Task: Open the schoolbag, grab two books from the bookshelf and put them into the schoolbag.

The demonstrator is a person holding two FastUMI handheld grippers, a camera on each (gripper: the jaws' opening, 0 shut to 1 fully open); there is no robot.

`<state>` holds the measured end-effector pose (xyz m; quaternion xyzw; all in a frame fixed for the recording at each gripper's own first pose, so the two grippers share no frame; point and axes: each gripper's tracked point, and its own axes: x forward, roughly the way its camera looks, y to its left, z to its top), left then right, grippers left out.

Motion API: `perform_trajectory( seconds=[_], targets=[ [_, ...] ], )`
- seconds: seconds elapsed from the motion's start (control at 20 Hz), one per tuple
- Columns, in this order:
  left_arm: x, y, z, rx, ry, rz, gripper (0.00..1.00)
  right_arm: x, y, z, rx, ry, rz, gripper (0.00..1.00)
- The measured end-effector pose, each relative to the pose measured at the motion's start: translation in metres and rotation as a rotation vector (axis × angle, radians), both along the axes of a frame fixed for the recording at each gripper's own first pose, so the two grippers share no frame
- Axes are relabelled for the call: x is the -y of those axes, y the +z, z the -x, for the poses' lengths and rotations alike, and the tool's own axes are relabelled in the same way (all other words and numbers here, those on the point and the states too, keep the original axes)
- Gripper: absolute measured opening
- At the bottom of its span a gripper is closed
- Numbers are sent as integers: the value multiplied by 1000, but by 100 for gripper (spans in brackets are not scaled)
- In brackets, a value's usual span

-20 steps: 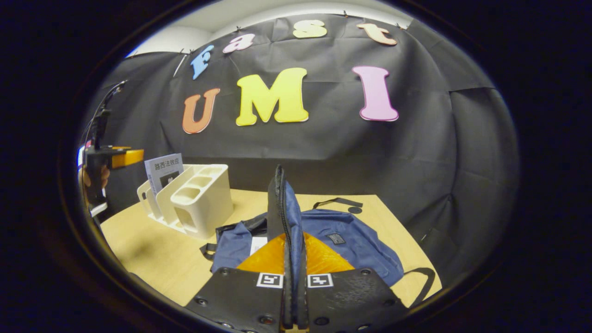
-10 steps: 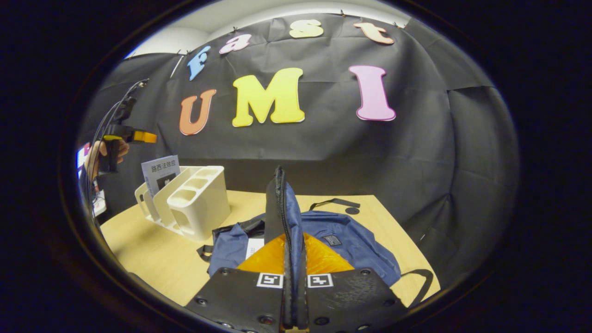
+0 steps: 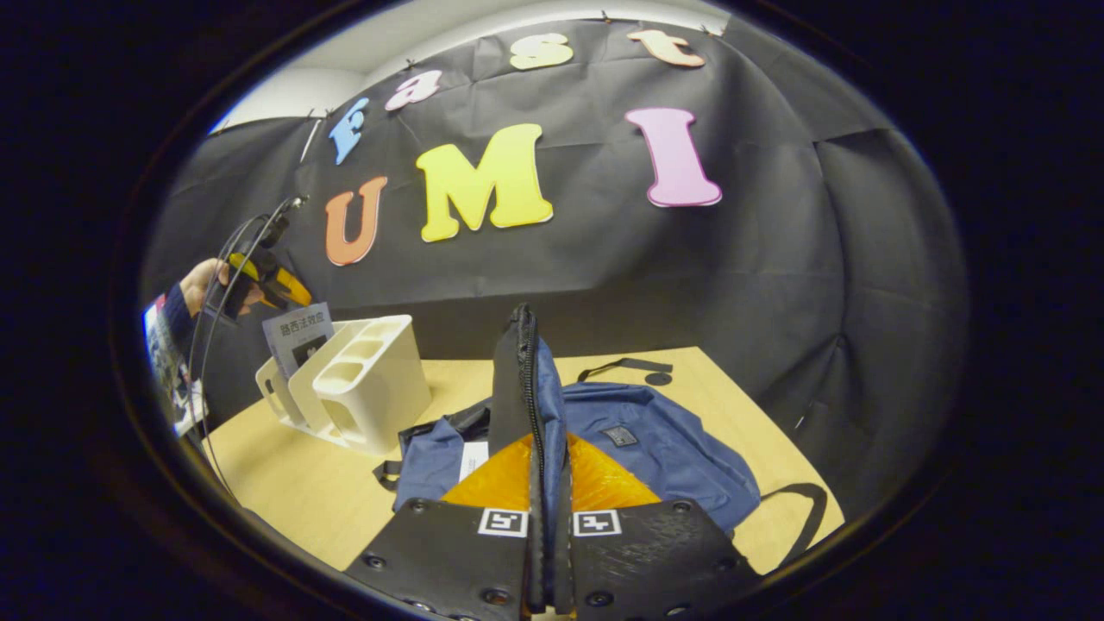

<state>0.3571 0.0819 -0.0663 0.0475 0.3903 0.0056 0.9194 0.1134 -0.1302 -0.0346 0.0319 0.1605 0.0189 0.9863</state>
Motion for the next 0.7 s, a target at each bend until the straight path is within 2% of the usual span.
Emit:
perform_trajectory(
  seconds=[0.1, 0.2, 0.25, 0.4, 0.45, 0.6, 0.7],
  targets=[
    [5, -6, 7, -95, -44, 6, 95, -4, 1, 1, -1, 14, -18, 5],
    [5, -8, 2, -149, -61, -30, 93, -4, -1, 0, -4, 20, -5, 4],
    [5, -12, 0, -184, -71, -52, 86, -5, -2, 1, -3, 23, -2, 5],
    [5, -17, -1, -247, -79, -114, 77, -6, -2, -1, 4, 24, 9, 5],
    [4, -19, -3, -255, -84, -127, 70, -5, -2, -2, 4, 26, 7, 5],
    [7, -30, 8, -313, -77, -119, 58, -5, -6, -4, 1, 27, -4, 5],
    [13, -31, 10, -316, -83, -81, 51, -6, -8, -4, -2, 28, -8, 5]
  ],
)
